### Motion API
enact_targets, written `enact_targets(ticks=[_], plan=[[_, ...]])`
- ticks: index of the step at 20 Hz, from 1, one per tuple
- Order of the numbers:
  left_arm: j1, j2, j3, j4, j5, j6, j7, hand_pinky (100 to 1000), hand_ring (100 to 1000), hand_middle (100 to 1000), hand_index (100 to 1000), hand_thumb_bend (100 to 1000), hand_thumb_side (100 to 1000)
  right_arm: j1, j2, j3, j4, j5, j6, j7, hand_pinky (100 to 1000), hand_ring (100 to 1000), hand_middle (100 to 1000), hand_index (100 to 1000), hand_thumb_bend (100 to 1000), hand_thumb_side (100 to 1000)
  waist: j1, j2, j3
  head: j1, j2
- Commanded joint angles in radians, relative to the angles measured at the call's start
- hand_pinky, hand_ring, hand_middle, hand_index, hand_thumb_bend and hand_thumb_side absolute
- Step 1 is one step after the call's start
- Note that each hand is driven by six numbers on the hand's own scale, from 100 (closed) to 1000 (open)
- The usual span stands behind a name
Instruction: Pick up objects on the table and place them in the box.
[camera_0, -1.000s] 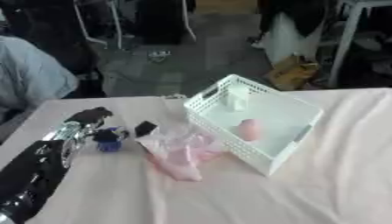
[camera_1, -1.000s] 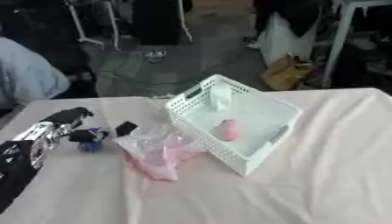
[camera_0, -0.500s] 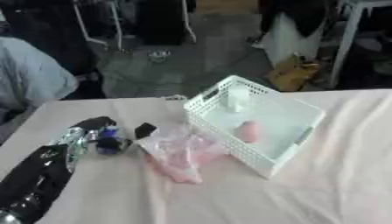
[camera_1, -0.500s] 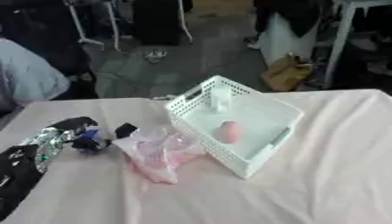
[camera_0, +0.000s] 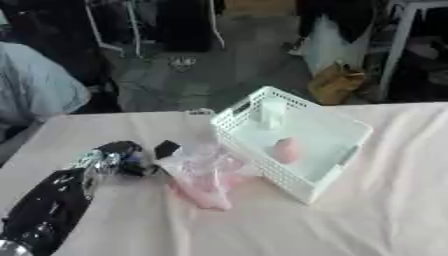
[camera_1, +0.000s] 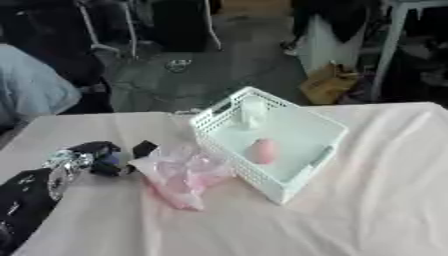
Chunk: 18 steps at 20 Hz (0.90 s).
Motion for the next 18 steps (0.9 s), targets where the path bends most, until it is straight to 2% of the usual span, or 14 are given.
enact_targets(ticks=[1,6,10,13,18], plan=[[-0.024,0.023,0.007,-0.001,-0.027,0.008,0.01,983,1000,1000,1000,540,794,-0.021,-0.009,-0.002,-0.015,-0.007,0.001,-0.003,839,898,780,809,100,767,0.004,0.009,-0.001,0.006,-0.014],[-0.024,0.032,0.016,-0.003,-0.16,0.041,0.136,1000,1000,1000,1000,504,797,-0.022,-0.009,-0.001,-0.015,-0.008,0.002,0.001,839,898,780,809,100,769,0.004,0.013,-0.001,0.005,-0.02],[-0.031,0.034,0.03,0.011,-0.221,0.055,0.221,1000,1000,1000,1000,487,806,-0.018,-0.01,-0.001,-0.015,-0.007,0.001,0.003,839,899,780,809,100,770,0.003,0.015,0.003,0.004,-0.02],[-0.037,0.035,0.034,0.024,-0.246,0.063,0.241,1000,1000,1000,1000,475,808,-0.014,-0.011,0.0,-0.015,-0.007,0.002,0.005,839,899,780,809,100,772,0.003,0.015,0.006,0.005,-0.017],[-0.039,0.043,0.039,0.048,-0.293,0.082,0.211,1000,1000,1000,1000,462,799,-0.013,-0.011,0.004,-0.015,-0.008,-0.001,0.011,839,899,780,809,100,770,0.002,0.019,0.01,0.009,-0.018]])
